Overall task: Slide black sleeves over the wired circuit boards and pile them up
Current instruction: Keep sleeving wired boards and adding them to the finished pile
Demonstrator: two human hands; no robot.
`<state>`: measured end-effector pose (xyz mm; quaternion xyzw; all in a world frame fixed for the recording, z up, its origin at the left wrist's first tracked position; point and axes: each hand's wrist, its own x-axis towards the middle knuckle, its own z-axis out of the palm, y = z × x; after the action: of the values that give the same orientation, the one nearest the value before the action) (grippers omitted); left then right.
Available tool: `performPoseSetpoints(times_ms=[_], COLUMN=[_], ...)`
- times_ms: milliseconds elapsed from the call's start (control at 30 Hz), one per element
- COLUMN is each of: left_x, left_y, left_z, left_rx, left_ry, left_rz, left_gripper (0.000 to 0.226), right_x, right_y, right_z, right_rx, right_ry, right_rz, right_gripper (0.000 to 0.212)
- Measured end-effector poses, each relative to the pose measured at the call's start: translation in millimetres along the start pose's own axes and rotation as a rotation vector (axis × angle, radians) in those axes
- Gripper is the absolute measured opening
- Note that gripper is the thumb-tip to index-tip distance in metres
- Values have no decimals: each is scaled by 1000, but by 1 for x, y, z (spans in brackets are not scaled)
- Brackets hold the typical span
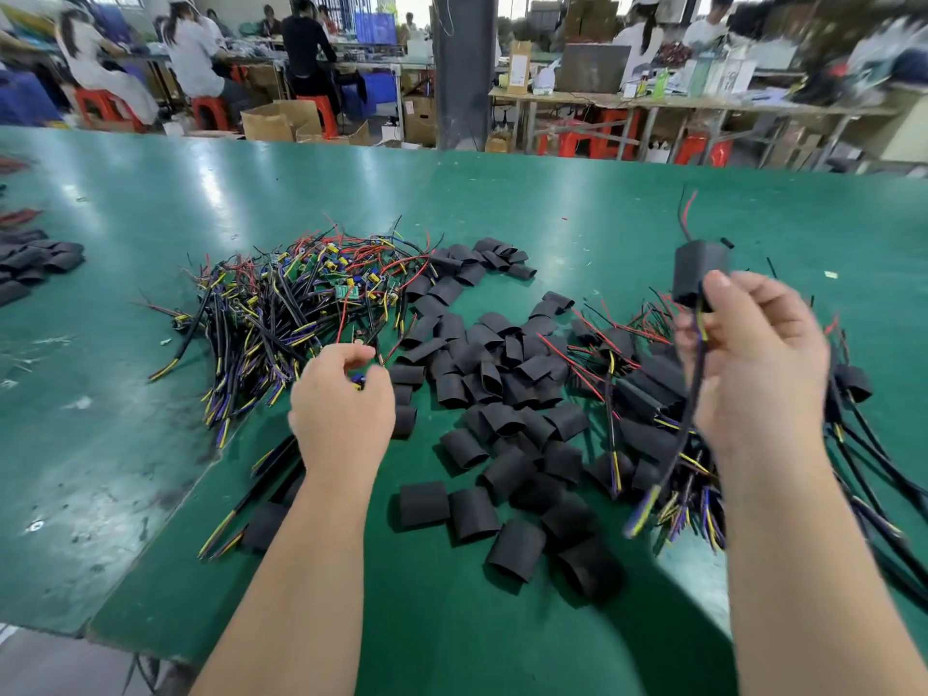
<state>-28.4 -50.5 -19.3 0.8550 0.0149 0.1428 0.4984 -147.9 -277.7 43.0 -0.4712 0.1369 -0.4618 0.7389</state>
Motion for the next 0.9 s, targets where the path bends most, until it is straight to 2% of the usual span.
performPoseSetpoints(times_ms=[67, 100, 167, 200, 267, 367, 400, 467, 533, 567, 700, 900], left_x=[-1, -2, -3, -3, -3, -1, -1, -1, -1, -1, 2, 3], left_y=[-3, -4, -5, -6, -7, -7, -7, -8, -9, -9, -12, -13], left_z=[1, 2, 3, 4, 4, 3, 3, 3, 3, 3, 0, 0], left_rx=[245, 324, 434, 470, 514, 553, 563, 563, 544, 531, 485, 421], left_ry=[-10, -31, -80, -92, -96, -99, -101, -92, -66, -53, -41, 17], left_rz=[29, 29, 36, 47, 70, 78, 77, 77, 78, 73, 60, -24], left_gripper=[32, 39, 48, 49, 46, 35, 33, 30, 29, 28, 28, 47], right_x=[11, 15, 20, 19, 16, 4, -2, -12, -17, -17, -7, -7], right_y=[-6, -6, -3, -1, 3, 13, 19, 34, 47, 49, 41, 45], right_z=[-14, -22, -32, -33, -29, -14, -8, -1, -2, -4, -10, -11], right_rx=[-544, -854, -1336, -1430, -1403, -1284, -1307, -1565, -1837, -1882, -1785, -1858], right_ry=[125, 152, 216, 227, 150, -170, -281, -399, -417, -392, -202, -169], right_rz=[-248, -314, -261, -207, -227, -316, -303, -314, -235, -171, -46, -1], right_gripper=[6, 8, 22, 25, 28, 22, 21, 24, 31, 32, 35, 39])
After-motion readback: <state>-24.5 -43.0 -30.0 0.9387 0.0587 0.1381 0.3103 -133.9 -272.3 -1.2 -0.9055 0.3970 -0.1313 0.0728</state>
